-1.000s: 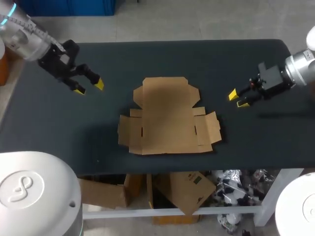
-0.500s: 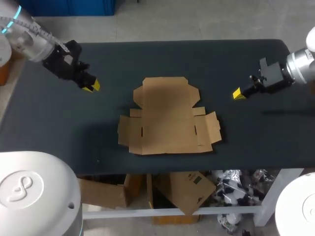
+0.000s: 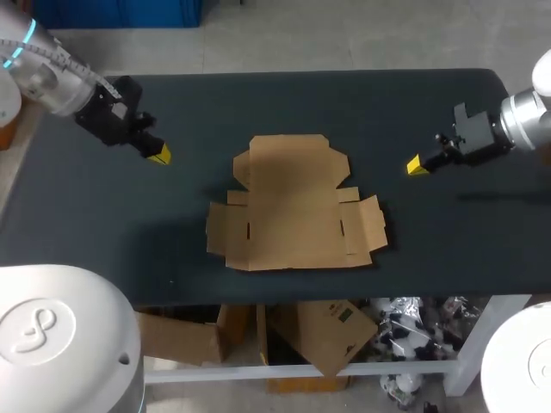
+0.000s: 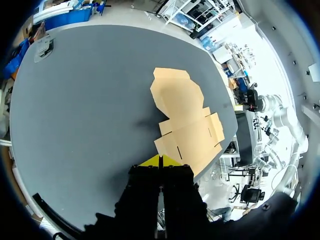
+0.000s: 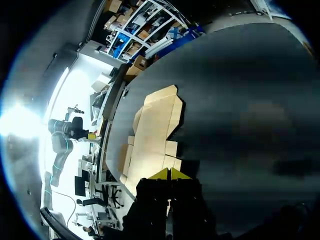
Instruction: Assemble the packaging by folding the flat box into shape, placing the metal phone stand inside, and closing the box properly
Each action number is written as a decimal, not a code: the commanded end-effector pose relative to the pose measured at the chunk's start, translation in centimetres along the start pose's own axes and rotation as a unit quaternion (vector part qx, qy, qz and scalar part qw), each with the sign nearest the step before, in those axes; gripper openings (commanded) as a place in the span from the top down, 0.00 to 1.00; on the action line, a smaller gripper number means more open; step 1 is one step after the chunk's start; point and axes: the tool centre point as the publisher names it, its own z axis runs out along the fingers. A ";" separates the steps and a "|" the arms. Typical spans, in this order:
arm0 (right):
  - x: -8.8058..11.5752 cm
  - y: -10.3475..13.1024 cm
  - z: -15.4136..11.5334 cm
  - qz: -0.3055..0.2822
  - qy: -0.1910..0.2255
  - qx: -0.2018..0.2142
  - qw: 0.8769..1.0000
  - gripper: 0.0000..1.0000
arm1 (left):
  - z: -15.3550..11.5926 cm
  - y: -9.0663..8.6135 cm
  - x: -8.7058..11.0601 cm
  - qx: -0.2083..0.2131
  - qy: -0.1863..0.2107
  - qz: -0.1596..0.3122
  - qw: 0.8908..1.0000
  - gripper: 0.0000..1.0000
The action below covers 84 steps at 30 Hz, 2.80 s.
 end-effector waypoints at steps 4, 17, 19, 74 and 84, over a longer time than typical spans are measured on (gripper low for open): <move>0.0 -0.1 -0.1 0.000 0.000 0.000 1.000 1.00 | 0.0 0.1 0.0 0.001 0.000 0.000 1.000 1.00; -0.8 1.1 2.2 -0.017 -0.025 0.029 0.999 1.00 | 3.1 1.2 0.7 -0.002 -0.011 0.015 1.000 1.00; -0.8 1.5 2.9 -0.025 -0.034 0.039 0.998 1.00 | 3.4 1.5 1.0 0.003 -0.016 0.023 1.000 1.00; -2.7 0.8 11.4 -0.007 -0.009 0.030 0.999 1.00 | 13.4 -1.4 -1.6 0.035 0.018 0.014 0.999 1.00; -3.0 0.8 11.2 -0.002 -0.008 0.025 1.000 1.00 | 13.4 -1.4 -1.6 0.035 0.018 0.014 0.999 1.00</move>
